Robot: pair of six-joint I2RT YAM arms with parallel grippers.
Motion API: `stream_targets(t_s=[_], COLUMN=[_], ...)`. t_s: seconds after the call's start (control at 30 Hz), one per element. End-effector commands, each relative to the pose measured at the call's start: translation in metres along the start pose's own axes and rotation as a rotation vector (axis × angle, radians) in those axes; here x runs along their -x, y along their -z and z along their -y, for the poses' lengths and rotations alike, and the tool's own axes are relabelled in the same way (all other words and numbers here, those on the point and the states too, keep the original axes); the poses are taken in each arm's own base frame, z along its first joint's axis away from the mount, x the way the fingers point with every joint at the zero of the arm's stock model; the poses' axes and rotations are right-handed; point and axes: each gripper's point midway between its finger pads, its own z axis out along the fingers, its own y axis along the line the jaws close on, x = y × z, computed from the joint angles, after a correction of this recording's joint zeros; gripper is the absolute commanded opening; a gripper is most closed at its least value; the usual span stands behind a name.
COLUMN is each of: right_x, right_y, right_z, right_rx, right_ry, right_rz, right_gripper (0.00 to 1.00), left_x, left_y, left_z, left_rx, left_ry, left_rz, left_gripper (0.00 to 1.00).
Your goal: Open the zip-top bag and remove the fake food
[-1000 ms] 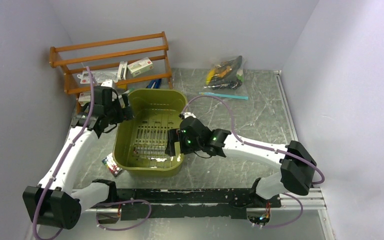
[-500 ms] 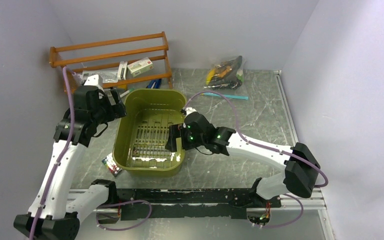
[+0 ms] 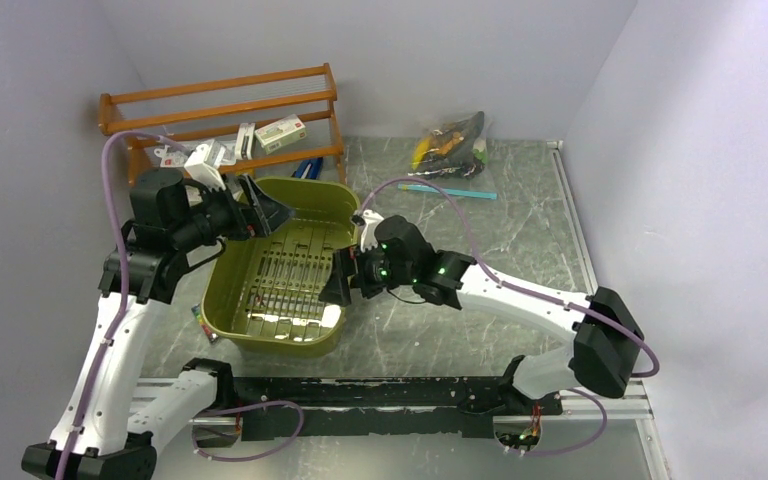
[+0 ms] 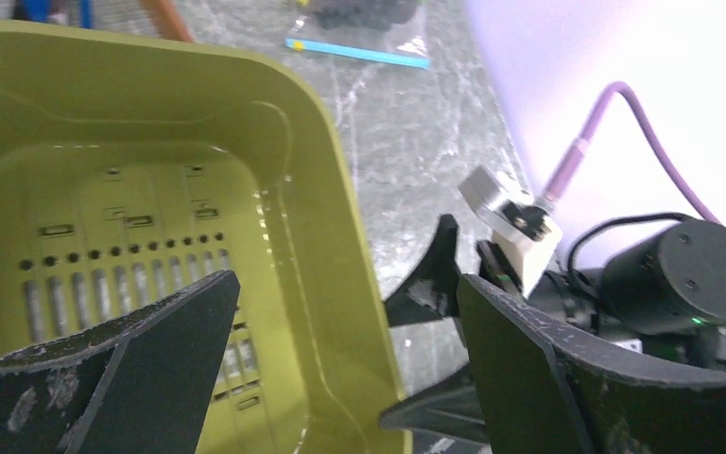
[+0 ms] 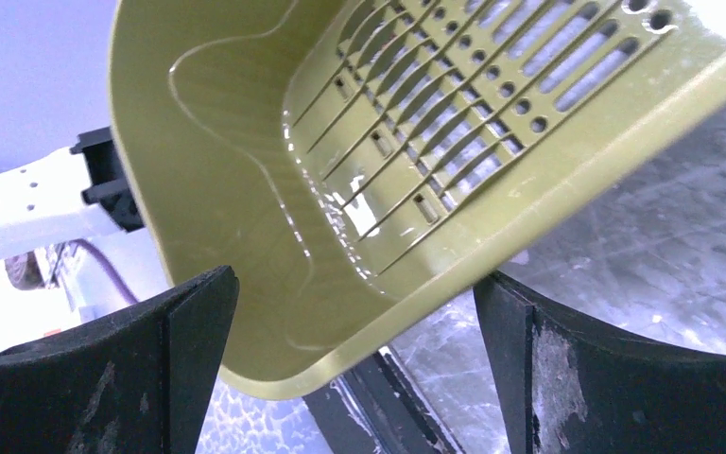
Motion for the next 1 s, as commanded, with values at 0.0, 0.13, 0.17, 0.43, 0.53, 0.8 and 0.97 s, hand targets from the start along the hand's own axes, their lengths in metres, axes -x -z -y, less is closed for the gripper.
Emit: stream_targets(t_s=[0.0, 0.13, 0.17, 0.43, 0.53, 0.8, 0.97], right_x=[0.021, 0.043, 0.049, 0.081, 0.085, 0.110, 0.123], right_y=[0.017, 0.069, 0.084, 0.203, 0.216, 0.207, 0.200], right_z=[0.028, 0.088, 0.102, 0.220, 0.258, 0.346, 0.400], right_rx=[-0.174, -0.505, -0.556, -0.952, -0.957, -0.922, -0.940], right_ry=[-0.010, -0.077, -0.091, -0.238, -0.313, -0.479, -0.535], right_rz=[0.102, 0.288, 0.325, 0.511, 0.479, 0.507, 0.513], right_gripper=[0.98, 1.00, 1.00, 1.00, 1.00, 1.00, 0.98], left_x=[-0.001, -0.021, -0.027, -0.082, -0.103, -0.120, -0.134], left_y=[0.001, -0.006, -0.010, -0.056, -0.073, -0.080, -0.058], left_z=[0.044, 0.076, 0.082, 0.125, 0.131, 0.120, 0.093], left_rx=[-0.170, -0.234, -0.245, -0.233, -0.182, -0.124, -0.082], left_ry=[-0.021, -0.034, -0.038, -0.092, -0.128, -0.097, -0.058], left_rz=[-0.010, -0.044, -0.060, -0.140, -0.184, -0.174, -0.180], left_gripper=[0.99, 0.99, 0.99, 0.99, 0.99, 0.99, 0.99])
